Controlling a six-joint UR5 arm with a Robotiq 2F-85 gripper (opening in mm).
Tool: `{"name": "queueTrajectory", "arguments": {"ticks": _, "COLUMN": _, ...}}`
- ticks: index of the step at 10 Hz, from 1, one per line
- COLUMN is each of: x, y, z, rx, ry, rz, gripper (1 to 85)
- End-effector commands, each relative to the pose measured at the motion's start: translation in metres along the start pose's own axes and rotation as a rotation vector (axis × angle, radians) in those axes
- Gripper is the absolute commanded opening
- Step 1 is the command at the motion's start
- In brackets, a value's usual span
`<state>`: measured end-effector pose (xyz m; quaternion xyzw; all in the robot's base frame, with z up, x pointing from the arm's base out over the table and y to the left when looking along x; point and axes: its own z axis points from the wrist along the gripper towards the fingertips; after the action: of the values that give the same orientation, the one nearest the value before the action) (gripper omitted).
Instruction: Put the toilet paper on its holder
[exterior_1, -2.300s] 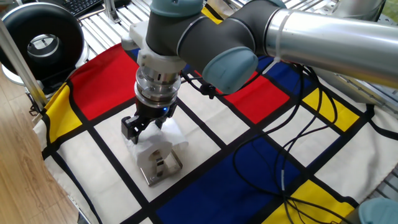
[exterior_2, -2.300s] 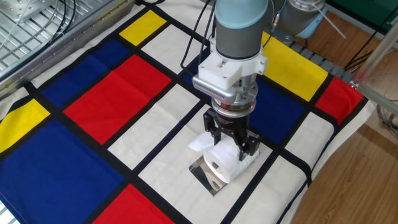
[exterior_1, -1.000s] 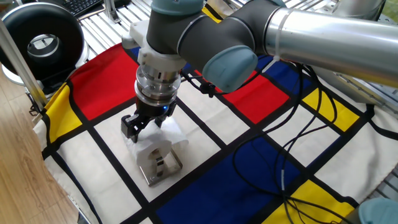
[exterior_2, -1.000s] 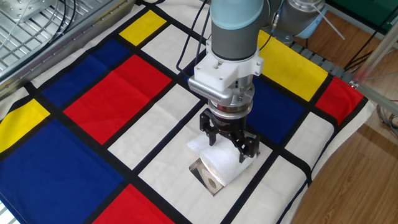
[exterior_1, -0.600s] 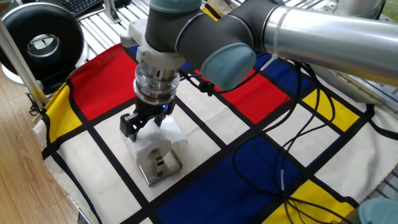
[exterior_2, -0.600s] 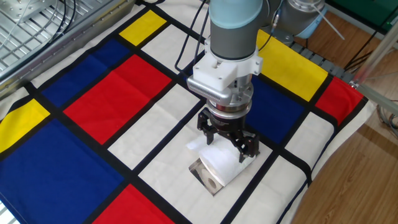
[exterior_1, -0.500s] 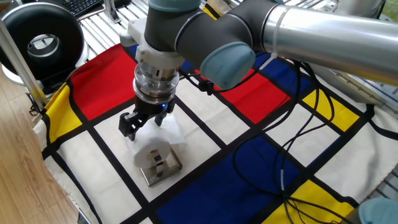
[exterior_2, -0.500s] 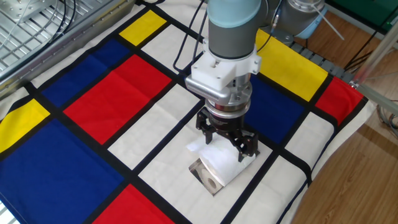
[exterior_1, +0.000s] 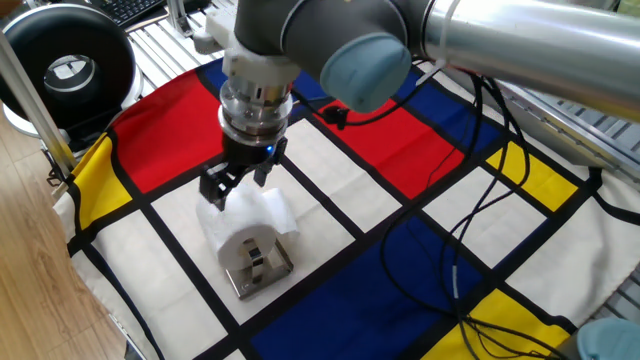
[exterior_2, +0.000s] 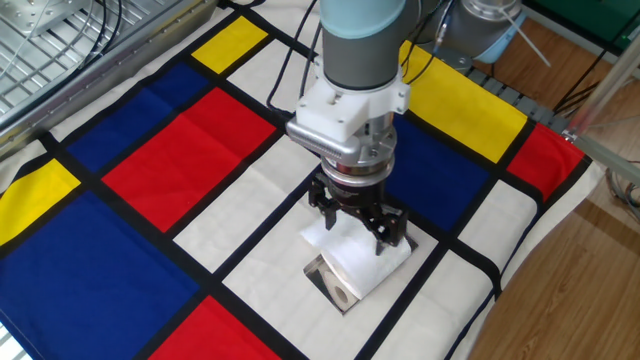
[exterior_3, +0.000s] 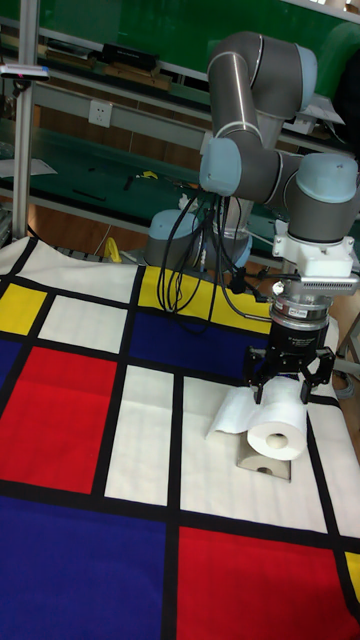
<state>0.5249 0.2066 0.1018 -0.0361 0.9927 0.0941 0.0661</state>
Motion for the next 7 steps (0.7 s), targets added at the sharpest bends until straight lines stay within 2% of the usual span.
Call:
{"name": "queueTrajectory", "arguments": {"ticks": 1, "x": 0.0090, "y": -0.0156, "z": -0.0072, "rx": 0.004, "ry": 0.049, "rz": 0.021, "gripper": 19.3}}
{"name": "queueTrajectory", "arguments": {"ticks": 2, "x": 0.0141, "y": -0.0192, "z": -0.0075, "rx": 0.019, "ry": 0.068, "rz": 0.042, "gripper": 1.3}}
{"name": "queueTrajectory", "arguments": {"ticks": 3, "x": 0.0140, "y": -0.0144, "z": -0.0075, "rx": 0.001, "ry": 0.069, "rz": 0.062, "gripper": 1.3}}
{"name": "queueTrajectory", "arguments": {"ticks": 4, "x": 0.0140, "y": -0.0148, "z": -0.0075, "rx": 0.003, "ry": 0.069, "rz": 0.080, "gripper": 1.3}}
{"name": "queueTrajectory", "arguments": {"ticks": 6, "x": 0.0178, "y": -0.0229, "z": -0.0079, "rx": 0.036, "ry": 0.081, "rz": 0.116, "gripper": 1.3}}
{"name": "queueTrajectory", "arguments": {"ticks": 7, "x": 0.0174, "y": -0.0229, "z": -0.0078, "rx": 0.037, "ry": 0.079, "rz": 0.128, "gripper": 1.3}}
